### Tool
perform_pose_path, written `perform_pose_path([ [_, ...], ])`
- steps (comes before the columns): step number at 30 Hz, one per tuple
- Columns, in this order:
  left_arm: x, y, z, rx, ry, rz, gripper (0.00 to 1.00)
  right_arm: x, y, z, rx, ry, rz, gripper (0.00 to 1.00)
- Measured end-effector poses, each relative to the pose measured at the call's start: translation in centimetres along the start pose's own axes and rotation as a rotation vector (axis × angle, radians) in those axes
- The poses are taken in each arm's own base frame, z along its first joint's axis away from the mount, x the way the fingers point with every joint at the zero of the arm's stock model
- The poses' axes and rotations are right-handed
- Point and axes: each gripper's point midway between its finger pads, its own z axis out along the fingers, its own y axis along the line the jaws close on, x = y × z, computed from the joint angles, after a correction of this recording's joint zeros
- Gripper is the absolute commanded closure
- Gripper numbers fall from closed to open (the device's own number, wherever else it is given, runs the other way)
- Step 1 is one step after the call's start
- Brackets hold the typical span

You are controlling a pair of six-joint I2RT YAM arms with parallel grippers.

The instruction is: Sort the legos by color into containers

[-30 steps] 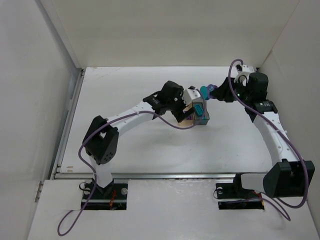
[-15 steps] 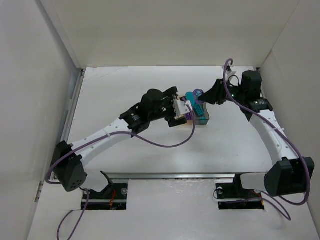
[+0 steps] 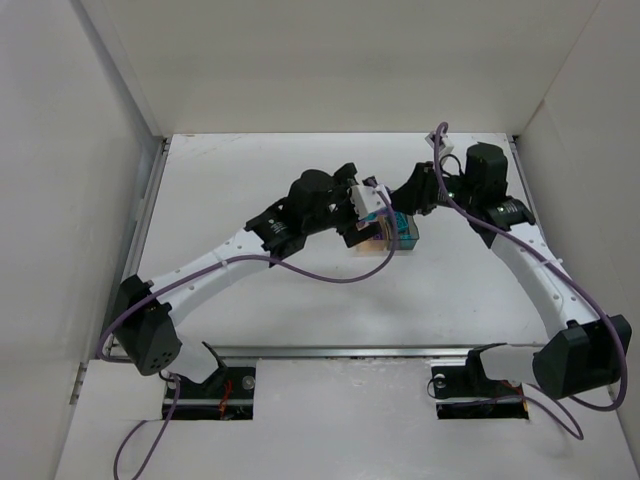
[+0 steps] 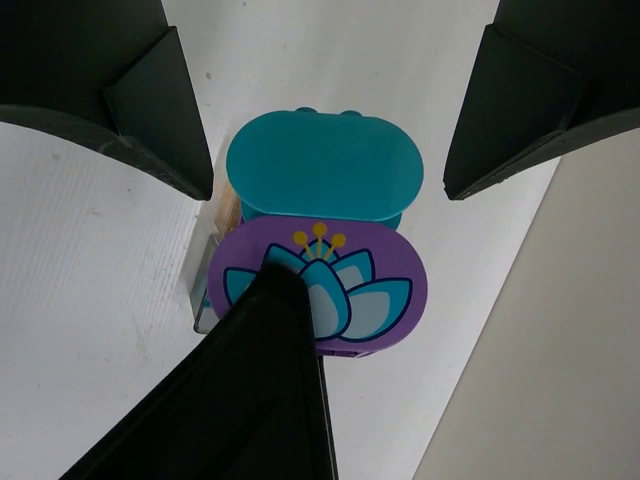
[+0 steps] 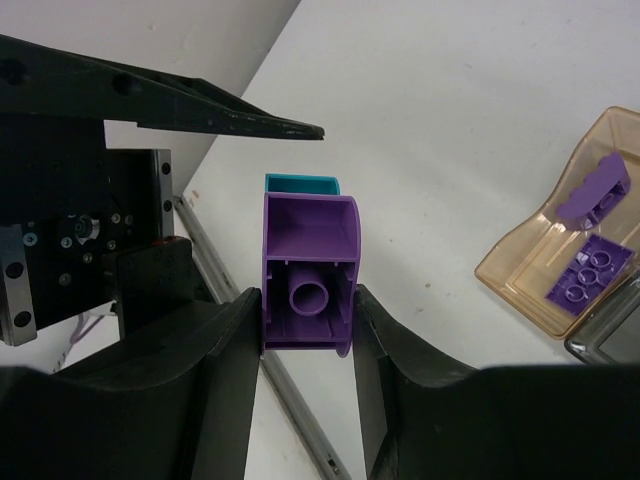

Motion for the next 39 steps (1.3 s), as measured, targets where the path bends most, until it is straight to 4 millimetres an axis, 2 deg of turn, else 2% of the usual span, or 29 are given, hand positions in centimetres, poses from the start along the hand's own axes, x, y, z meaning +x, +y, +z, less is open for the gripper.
perform_pose_path([
  [4, 0.1, -0.4, 0.0, 0.005, 0.009, -0.016, 0.00, 0.1, 0.6, 0.3, -0.006, 0.002, -0.004, 1.00],
  [7, 0.1, -0.5, 0.0, 0.009, 0.012, -0.017, 0.05, 0.3, 0.8, 0.5, -0.009, 0.005, -0.004, 1.00],
  [9, 0.1, -0.5, 0.0, 0.007, 0.014, -0.017, 0.15, 0.3, 0.9, 0.5, -0.012, 0.008, -0.005, 1.00],
  [10, 0.1, -0.5, -0.1, 0.006, 0.015, -0.016, 0.27, 0.4, 0.9, 0.5, -0.012, 0.008, -0.004, 1.00],
  [11, 0.1, -0.4, -0.1, 0.005, 0.016, -0.018, 0.27, 0.4, 0.9, 0.5, -0.013, 0.008, -0.005, 1.00],
  [12, 0.1, -0.4, -0.1, 0.004, 0.016, -0.014, 0.42, 0.4, 0.9, 0.5, -0.012, 0.008, -0.005, 1.00],
  [15, 0.2, -0.4, -0.1, 0.004, 0.019, -0.016, 0.69, 0.3, 0.8, 0.5, -0.009, 0.007, -0.004, 1.00],
  [16, 0.2, -0.4, -0.1, 0.005, 0.020, -0.018, 0.84, 0.3, 0.8, 0.5, -0.009, 0.007, -0.002, 1.00],
  [18, 0.2, -0.5, -0.1, 0.005, 0.021, -0.018, 1.00, 0.3, 0.8, 0.5, -0.008, 0.006, -0.001, 1.00],
  [24, 0.4, -0.5, -0.1, 0.003, 0.026, -0.019, 1.00, 0.1, 0.3, 0.6, 0.023, -0.006, 0.004, 1.00],
  [28, 0.9, -0.8, 0.0, -0.004, 0.017, -0.023, 1.00, 0.1, -0.5, -0.2, 0.056, -0.010, 0.040, 1.00],
  [33, 7.5, -2.2, -2.8, 0.008, 0.197, -0.081, 1.00, -4.3, -6.6, -4.0, 0.329, -0.197, 0.055, 1.00],
  [36, 9.9, -3.0, -3.9, 0.014, 0.263, -0.106, 1.00, -4.7, -7.3, -4.3, 0.367, -0.217, 0.055, 1.00],
  [39, 10.8, -3.4, -4.5, 0.006, 0.290, -0.130, 1.00, -4.5, -8.0, -3.3, 0.381, -0.201, 0.062, 1.00],
])
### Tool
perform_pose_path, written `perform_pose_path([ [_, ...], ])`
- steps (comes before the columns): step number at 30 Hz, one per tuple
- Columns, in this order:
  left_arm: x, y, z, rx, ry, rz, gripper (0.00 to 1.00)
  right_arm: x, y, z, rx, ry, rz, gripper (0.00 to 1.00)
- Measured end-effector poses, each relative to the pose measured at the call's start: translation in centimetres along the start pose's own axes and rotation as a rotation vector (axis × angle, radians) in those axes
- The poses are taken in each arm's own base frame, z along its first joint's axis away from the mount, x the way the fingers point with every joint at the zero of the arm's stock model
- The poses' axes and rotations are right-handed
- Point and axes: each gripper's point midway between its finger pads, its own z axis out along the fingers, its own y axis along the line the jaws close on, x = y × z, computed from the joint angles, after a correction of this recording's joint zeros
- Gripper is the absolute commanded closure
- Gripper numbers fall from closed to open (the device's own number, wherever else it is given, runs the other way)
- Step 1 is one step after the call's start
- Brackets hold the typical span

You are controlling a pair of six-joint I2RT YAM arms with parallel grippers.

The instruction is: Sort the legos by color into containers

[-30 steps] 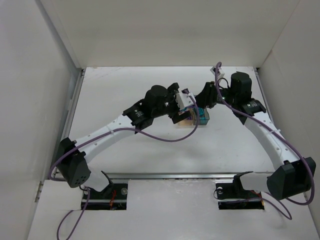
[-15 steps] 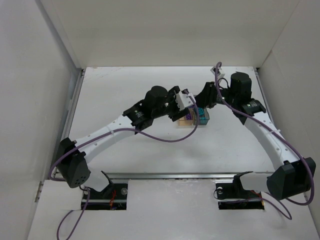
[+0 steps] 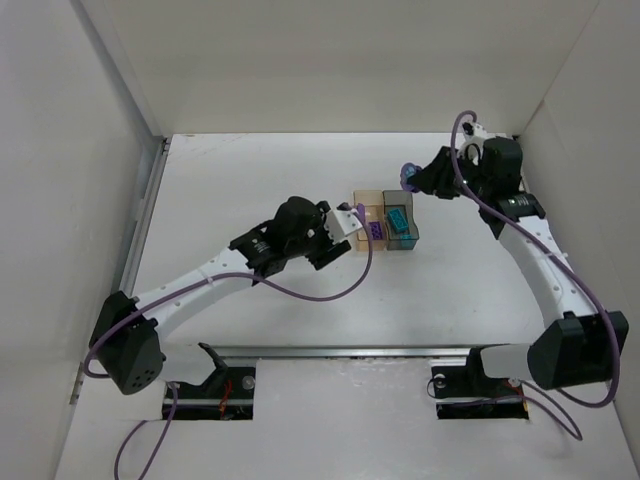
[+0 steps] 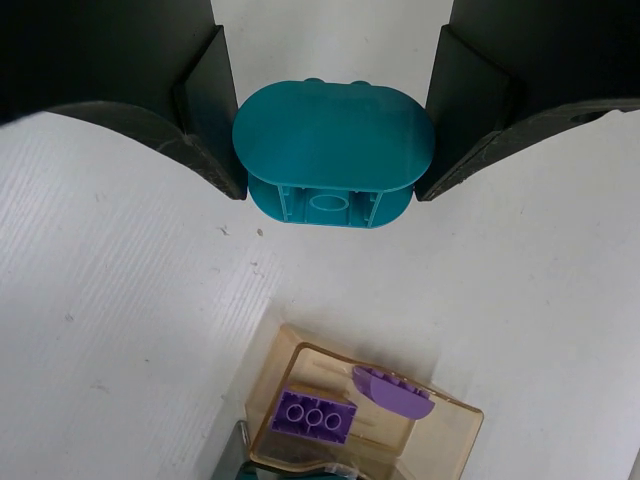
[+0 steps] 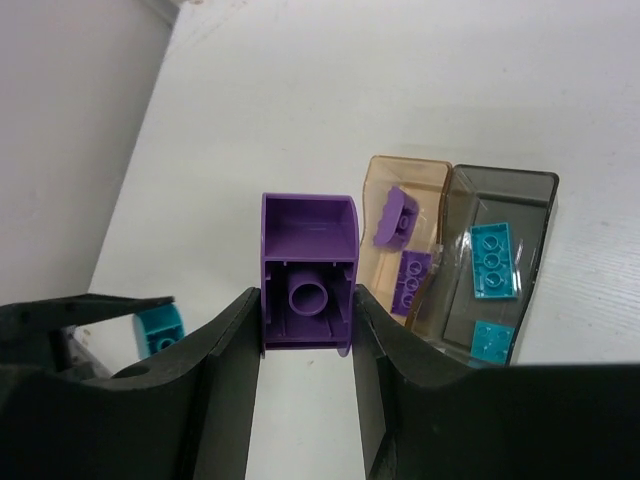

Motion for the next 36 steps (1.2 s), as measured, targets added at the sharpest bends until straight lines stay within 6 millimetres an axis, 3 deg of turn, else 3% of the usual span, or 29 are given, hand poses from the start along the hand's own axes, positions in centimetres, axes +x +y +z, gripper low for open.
perform_pose_path([
  [2, 0.0, 0.2, -0.2, -0.016, 0.000, -0.017, 1.00, 0.9, -0.7, 1.6, 0.022, 0.032, 0.006, 0.97],
  [3, -0.1, 0.3, -0.2, -0.023, -0.001, -0.026, 1.00, 1.7, -1.2, 2.7, 0.037, 0.057, 0.011, 0.88],
  [9, 0.0, 1.2, -0.7, -0.070, 0.001, -0.055, 1.00, 9.4, -4.1, 8.6, 0.115, 0.276, 0.055, 0.73],
  [13, 0.0, 1.5, -1.0, -0.089, -0.003, -0.061, 1.00, 12.8, -5.1, 10.1, 0.153, 0.363, 0.063, 0.50],
  [14, 0.0, 1.5, -1.0, -0.093, -0.004, -0.061, 1.00, 13.2, -5.1, 10.3, 0.156, 0.373, 0.062, 0.31],
  [15, 0.1, 1.6, -1.0, -0.097, -0.004, -0.062, 1.00, 13.3, -5.1, 10.5, 0.157, 0.378, 0.062, 0.05],
  [16, 0.1, 1.6, -1.1, -0.100, -0.004, -0.062, 1.00, 13.2, -4.9, 10.7, 0.158, 0.377, 0.061, 0.00],
  [21, -0.1, 1.8, -1.3, -0.109, -0.012, -0.065, 1.00, 11.4, -4.1, 11.0, 0.136, 0.339, 0.030, 0.00],
  [26, -0.2, 1.9, -1.3, -0.113, -0.019, -0.065, 1.00, 8.5, -2.0, 9.0, 0.096, 0.264, -0.031, 0.00],
  [29, -0.3, 2.0, -1.3, -0.114, -0.023, -0.055, 1.00, 4.8, 0.9, 5.7, 0.043, 0.138, -0.125, 0.00],
  [32, -0.7, 2.0, -1.3, -0.106, -0.038, -0.023, 1.00, 0.7, 4.5, 1.1, -0.026, -0.029, -0.253, 0.00],
  [36, -3.6, 2.2, -2.3, -0.089, -0.154, 0.063, 1.00, -2.4, 8.8, -4.1, -0.133, -0.188, -0.385, 0.00],
])
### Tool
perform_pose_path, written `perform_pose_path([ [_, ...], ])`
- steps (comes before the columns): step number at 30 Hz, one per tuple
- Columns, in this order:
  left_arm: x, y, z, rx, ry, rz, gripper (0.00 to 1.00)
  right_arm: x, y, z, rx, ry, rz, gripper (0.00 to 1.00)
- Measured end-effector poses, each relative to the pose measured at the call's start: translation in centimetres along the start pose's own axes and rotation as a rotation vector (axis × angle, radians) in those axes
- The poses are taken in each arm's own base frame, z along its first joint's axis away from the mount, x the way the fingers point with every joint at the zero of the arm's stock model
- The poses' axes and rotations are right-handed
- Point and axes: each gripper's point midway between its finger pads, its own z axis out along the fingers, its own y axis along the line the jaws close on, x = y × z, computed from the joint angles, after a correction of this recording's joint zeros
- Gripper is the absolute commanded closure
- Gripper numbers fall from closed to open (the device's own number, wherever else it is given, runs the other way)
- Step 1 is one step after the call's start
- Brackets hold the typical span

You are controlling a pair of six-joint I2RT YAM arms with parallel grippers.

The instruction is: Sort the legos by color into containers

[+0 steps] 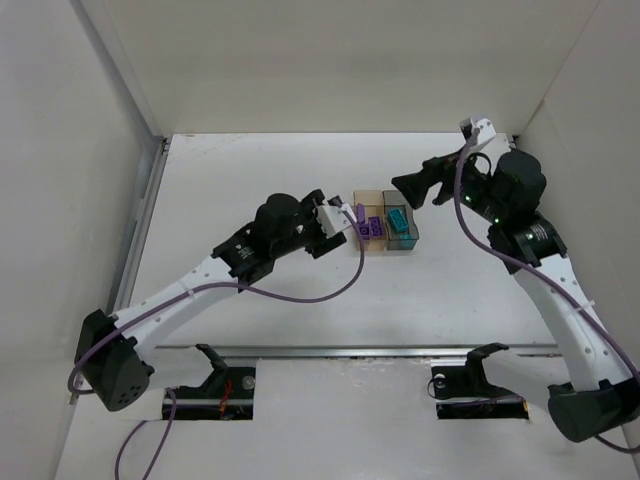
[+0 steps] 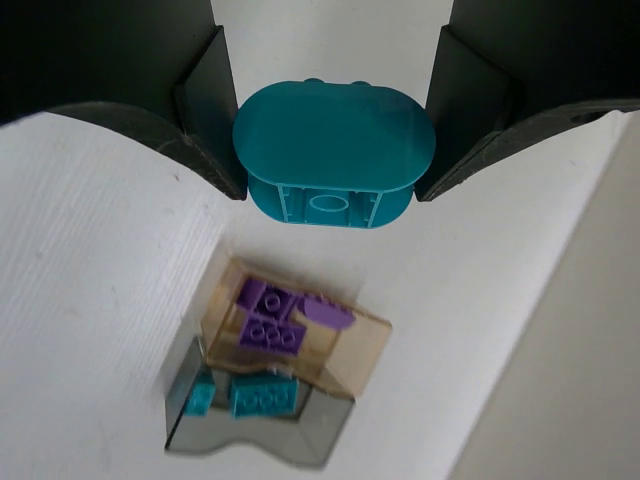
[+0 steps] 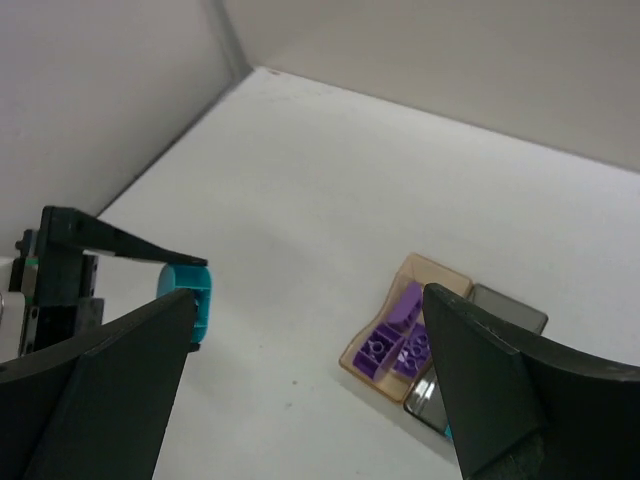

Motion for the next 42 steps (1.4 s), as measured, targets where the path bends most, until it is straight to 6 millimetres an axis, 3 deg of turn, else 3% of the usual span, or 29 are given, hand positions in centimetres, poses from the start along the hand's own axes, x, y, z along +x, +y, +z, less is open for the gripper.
perform_pose_path([
  [4, -4.2, 0.8, -1.0, -0.013, -0.165, 0.081, 1.00, -0.5, 2.5, -0.4, -0.116, -0.012, -0.015, 0.00],
  [9, -6.7, 0.0, -0.6, 0.023, -0.245, 0.150, 1.00, 3.7, 4.8, 2.6, -0.233, 0.125, 0.048, 0.09],
  [14, -7.1, -0.9, -0.1, 0.064, -0.262, 0.171, 1.00, 6.7, 6.7, 4.5, -0.298, 0.231, 0.103, 0.14],
  [18, -7.2, -0.9, -0.1, 0.066, -0.266, 0.177, 1.00, 7.1, 7.7, 4.9, -0.338, 0.253, 0.116, 0.14],
  [27, -7.6, -0.5, 0.0, 0.051, -0.271, 0.182, 1.00, 7.3, 9.3, 4.3, -0.422, 0.271, 0.118, 0.28],
  [32, -7.3, -0.5, 0.3, 0.050, -0.259, 0.179, 1.00, 7.9, 9.6, 4.7, -0.443, 0.293, 0.128, 0.31],
  [36, -7.3, -0.4, 0.5, 0.048, -0.257, 0.178, 1.00, 9.0, 10.0, 6.0, -0.459, 0.333, 0.149, 0.52],
  [37, -7.2, -0.4, 0.5, 0.047, -0.256, 0.177, 1.00, 9.3, 10.1, 6.3, -0.460, 0.342, 0.153, 0.65],
  [39, -6.9, 0.0, 0.6, 0.028, -0.239, 0.184, 1.00, 9.6, 10.0, 6.8, -0.438, 0.362, 0.197, 0.78],
  [40, -6.8, 0.1, 0.6, 0.022, -0.237, 0.183, 0.97, 9.5, 9.9, 6.9, -0.435, 0.364, 0.205, 0.90],
  [41, -6.8, 0.1, 0.7, 0.022, -0.237, 0.182, 0.84, 9.4, 10.0, 7.0, -0.438, 0.361, 0.199, 0.97],
  [42, -6.9, 0.1, 0.7, 0.022, -0.237, 0.180, 0.41, 9.4, 10.0, 7.0, -0.440, 0.359, 0.193, 1.00],
])
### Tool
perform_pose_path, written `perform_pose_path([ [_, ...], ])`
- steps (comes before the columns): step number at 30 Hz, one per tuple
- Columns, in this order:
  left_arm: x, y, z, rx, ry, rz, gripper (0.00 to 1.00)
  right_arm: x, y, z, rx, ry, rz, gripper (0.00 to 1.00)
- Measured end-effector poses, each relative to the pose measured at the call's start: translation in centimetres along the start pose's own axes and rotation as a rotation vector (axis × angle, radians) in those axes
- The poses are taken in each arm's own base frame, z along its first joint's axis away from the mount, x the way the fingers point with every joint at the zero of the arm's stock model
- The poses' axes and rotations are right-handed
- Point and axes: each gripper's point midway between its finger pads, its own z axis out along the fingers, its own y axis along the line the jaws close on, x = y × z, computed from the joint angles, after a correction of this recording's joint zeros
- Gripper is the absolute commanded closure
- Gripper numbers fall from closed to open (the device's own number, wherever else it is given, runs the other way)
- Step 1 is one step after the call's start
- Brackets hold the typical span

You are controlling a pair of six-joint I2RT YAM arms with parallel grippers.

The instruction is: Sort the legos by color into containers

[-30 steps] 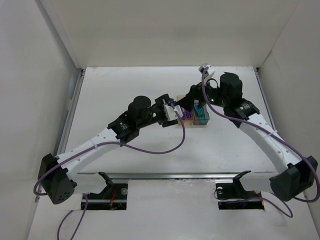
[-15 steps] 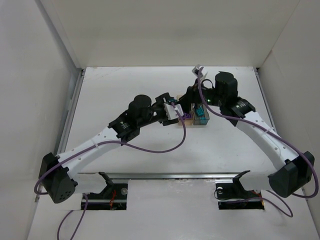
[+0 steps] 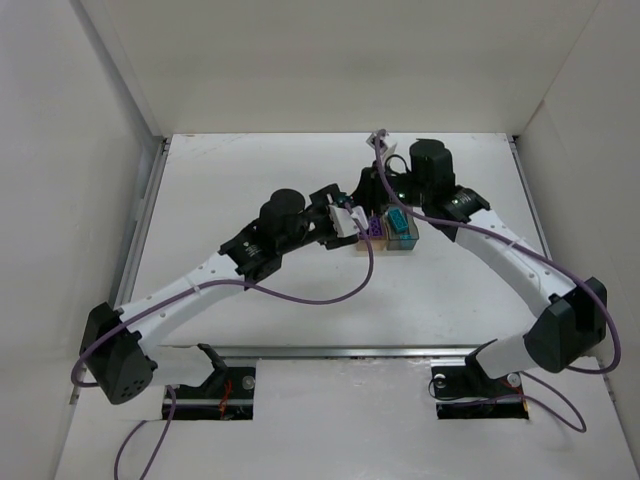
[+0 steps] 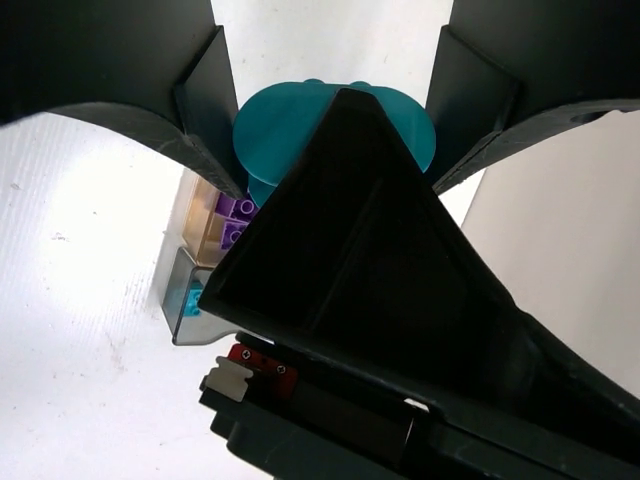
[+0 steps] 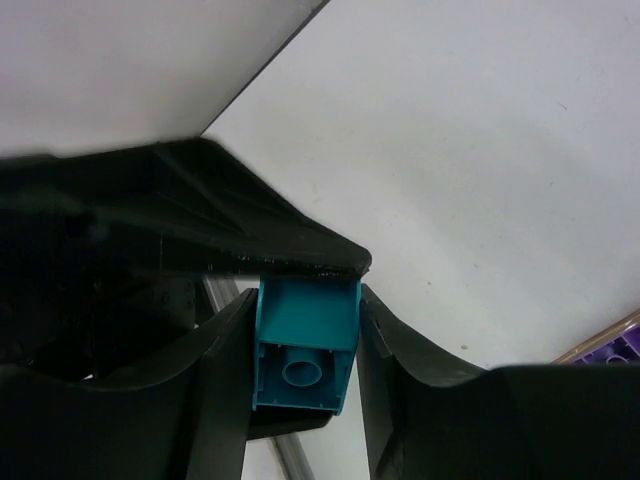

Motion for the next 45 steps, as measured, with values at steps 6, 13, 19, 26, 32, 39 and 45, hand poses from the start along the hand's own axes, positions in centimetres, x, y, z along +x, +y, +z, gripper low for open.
perform_pose_path([
  [6, 0.2, 0.0, 0.0, -0.005, 0.008, -0.029, 0.00, -1.0, -1.7, -0.9, 0.074, -0.040, -0.004, 1.00],
  [13, 1.0, -0.2, -0.2, -0.017, 0.043, -0.066, 0.00, -2.2, -9.9, -5.8, 0.446, -0.131, 0.058, 1.00],
  [19, 2.6, -0.9, -0.4, -0.012, 0.097, -0.091, 0.00, 1.4, -16.4, -8.6, 0.751, -0.040, 0.092, 0.95],
  [26, 3.2, -1.0, -0.8, -0.016, 0.122, -0.098, 0.00, 7.9, -21.3, -8.4, 0.884, 0.160, 0.146, 0.02],
  [32, 3.0, -0.7, -1.0, -0.029, 0.121, -0.096, 0.00, 9.3, -22.0, -8.7, 0.918, 0.207, 0.162, 0.00],
  [39, 3.3, -0.3, -1.1, -0.058, 0.138, -0.102, 0.00, 6.3, -20.4, -10.6, 0.944, 0.124, 0.127, 0.00],
  [45, 4.6, 1.8, -1.5, -0.201, 0.162, -0.136, 0.00, -0.6, -19.0, -16.8, 1.018, -0.106, 0.090, 0.00],
])
